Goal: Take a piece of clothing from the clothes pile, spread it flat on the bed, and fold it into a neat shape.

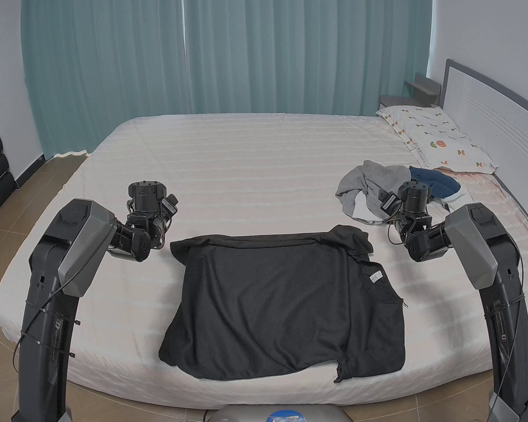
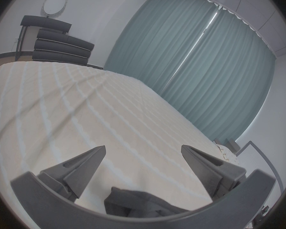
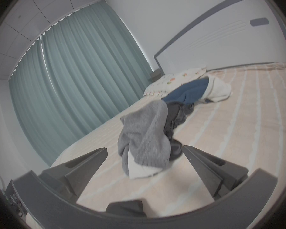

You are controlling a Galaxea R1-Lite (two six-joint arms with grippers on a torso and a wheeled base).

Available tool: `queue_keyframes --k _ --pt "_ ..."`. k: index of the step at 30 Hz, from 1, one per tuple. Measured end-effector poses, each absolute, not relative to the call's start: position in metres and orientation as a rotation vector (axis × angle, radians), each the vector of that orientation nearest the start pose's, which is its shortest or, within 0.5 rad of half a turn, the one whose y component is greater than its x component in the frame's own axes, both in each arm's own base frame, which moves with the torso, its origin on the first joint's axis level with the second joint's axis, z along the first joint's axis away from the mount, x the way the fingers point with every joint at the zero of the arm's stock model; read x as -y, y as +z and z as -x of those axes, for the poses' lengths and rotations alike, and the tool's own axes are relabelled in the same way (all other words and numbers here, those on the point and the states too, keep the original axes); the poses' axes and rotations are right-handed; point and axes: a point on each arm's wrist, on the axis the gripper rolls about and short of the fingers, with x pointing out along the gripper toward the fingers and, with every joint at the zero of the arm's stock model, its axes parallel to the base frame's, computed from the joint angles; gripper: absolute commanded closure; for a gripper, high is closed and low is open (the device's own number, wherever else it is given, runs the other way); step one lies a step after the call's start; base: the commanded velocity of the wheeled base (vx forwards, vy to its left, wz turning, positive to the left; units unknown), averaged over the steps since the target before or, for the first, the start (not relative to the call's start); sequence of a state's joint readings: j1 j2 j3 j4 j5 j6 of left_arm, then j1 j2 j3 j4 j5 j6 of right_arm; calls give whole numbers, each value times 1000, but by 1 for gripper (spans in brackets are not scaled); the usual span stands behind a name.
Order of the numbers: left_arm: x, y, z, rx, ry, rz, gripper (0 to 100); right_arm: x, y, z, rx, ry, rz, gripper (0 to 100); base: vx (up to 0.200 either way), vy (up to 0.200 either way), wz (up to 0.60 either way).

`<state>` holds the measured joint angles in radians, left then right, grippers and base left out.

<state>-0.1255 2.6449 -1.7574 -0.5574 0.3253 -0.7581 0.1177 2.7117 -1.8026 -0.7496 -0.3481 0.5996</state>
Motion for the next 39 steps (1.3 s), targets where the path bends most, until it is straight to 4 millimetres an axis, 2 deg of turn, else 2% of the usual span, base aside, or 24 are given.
queue_keyframes --k 7,14,19,24,29,32,36,39 --pt "56 2 -494 -384 308 709 0 -59 4 -516 -228 -218 -598 0 0 0 0" --pt "56 1 -439 -526 265 787 0 -65 -5 -482 -379 -192 -627 0 0 0 0" --pt "56 1 -396 -569 240 819 0 -68 -9 -442 -513 -178 -636 0 0 0 0" --pt "64 -4 -351 -620 205 835 0 -67 -6 -391 -649 -142 -645 0 0 0 0" --pt "71 -10 -308 -681 186 870 0 -56 1 -338 -776 -108 -662 0 0 0 0" --pt "75 -10 -285 -696 141 902 0 -49 4 -306 -842 -98 -669 0 -200 0 0" --pt "78 -7 -265 -683 84 930 0 -43 8 -278 -899 -50 -699 0 -200 0 0" --pt "80 -9 -252 -693 60 927 0 -40 9 -268 -909 0 -725 0 -133 0 0"
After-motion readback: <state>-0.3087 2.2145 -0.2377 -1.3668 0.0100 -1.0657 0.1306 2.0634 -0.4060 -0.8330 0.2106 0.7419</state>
